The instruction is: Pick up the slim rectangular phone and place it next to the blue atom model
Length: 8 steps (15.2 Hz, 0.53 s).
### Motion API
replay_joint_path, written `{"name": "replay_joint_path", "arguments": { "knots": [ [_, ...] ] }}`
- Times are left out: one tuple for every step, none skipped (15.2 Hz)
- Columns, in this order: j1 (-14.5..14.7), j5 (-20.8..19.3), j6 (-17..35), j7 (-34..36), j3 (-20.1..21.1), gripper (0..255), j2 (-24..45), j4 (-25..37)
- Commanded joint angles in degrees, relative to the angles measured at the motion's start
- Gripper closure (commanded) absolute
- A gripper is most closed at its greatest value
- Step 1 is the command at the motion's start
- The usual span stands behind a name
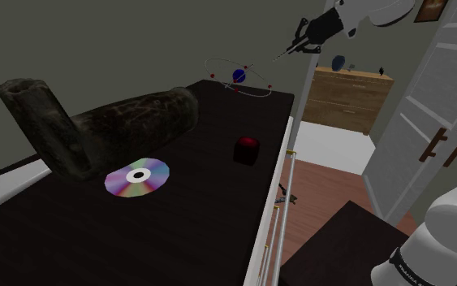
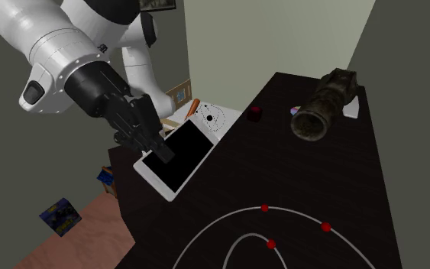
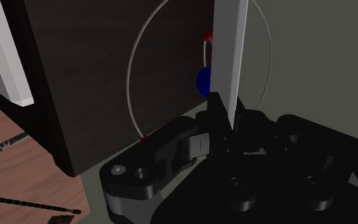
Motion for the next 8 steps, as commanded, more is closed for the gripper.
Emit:
{"name": "replay_joint_path", "arguments": {
  "knots": [
    [0.16, 0.55, 1.19, -0.93, 0.10, 255, -0.10, -1.47],
    [0.22, 0.85, 1.73, -1.45, 0.10, 255, -0.17, -2.23],
    [0.29, 1.16, 2.28, -1.98, 0.11, 255, -0.23, -2.97],
    [0.36, 1.48, 2.81, -2.51, 0.11, 255, -0.27, -3.70],
    [0.43, 1.80, 3.35, -3.05, 0.10, 255, -0.31, -4.42],
    [0.51, 2.14, 3.88, -3.60, 0.10, 255, -0.33, -5.13],
    [0.58, 2.48, 4.41, -4.15, 0.09, 255, -0.34, -5.82],
    [0.66, 2.84, 4.93, -4.71, 0.08, 255, -0.35, -6.50]
  ]
}}
